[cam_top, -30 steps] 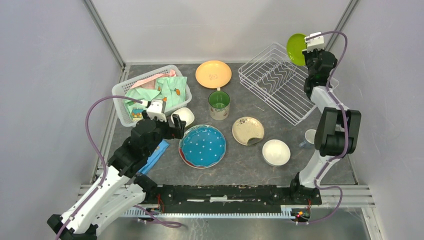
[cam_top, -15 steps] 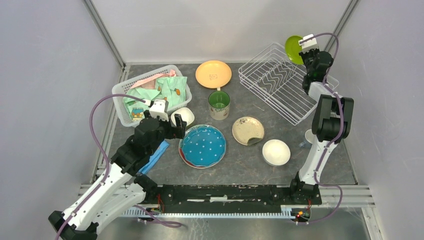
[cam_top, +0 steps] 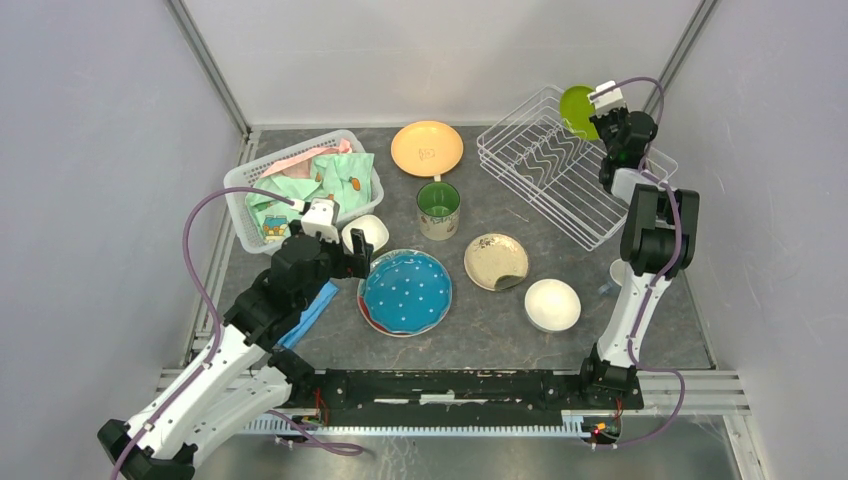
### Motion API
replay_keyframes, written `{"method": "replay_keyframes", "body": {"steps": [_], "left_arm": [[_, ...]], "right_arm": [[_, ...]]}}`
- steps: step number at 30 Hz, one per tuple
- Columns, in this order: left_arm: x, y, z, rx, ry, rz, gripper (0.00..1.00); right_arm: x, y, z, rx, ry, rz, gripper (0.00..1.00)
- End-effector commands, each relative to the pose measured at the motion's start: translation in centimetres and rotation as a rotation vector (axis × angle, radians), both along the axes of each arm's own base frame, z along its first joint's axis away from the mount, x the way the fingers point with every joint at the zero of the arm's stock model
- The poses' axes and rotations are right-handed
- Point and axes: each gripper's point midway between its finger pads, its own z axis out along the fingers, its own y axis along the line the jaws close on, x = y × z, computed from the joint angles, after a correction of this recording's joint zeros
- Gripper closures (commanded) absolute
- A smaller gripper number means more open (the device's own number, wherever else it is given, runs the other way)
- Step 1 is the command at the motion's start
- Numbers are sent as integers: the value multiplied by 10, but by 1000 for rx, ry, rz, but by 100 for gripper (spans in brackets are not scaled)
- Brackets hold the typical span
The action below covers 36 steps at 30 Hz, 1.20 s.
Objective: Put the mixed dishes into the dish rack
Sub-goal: Insert the plate into the dish rack.
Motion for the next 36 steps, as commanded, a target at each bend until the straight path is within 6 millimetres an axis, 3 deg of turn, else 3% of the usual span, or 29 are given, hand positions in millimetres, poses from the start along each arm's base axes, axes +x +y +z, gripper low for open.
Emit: {"method": "replay_keyframes", "body": {"steps": [1, 5, 8, 12, 18, 24, 28, 31, 33, 36], "left_arm": [[5, 0, 10, 30, -57, -14, 0], [6, 1, 10, 35, -55, -6, 0], [6, 4, 10, 39, -57, 4, 0], [6, 4, 11, 38, -60, 5, 0], [6, 4, 11, 40, -58, 5, 0], [6, 2, 9, 40, -51, -4, 0], [7, -1, 7, 45, -39, -12, 0], [8, -1, 4, 53, -29, -8, 0], [8, -1, 3, 53, -23, -9, 0], [7, -4, 4, 44, -22, -23, 0]], "right_arm": [[6, -1, 24, -39, -74, 13, 100], [9, 3, 15, -26, -51, 36, 99], [6, -1, 9, -19, -30, 10, 87], [0, -6, 11, 12, -31, -26, 78], [-10, 3, 40, 140, -14, -9, 67], [-37, 13, 46, 399, 83, -46, 51], [-64, 31, 44, 599, 136, -56, 31], [-87, 59, 36, 664, 192, -50, 4], [-105, 85, 29, 592, 227, -30, 2], [-133, 102, 24, 517, 256, -107, 2]]}}
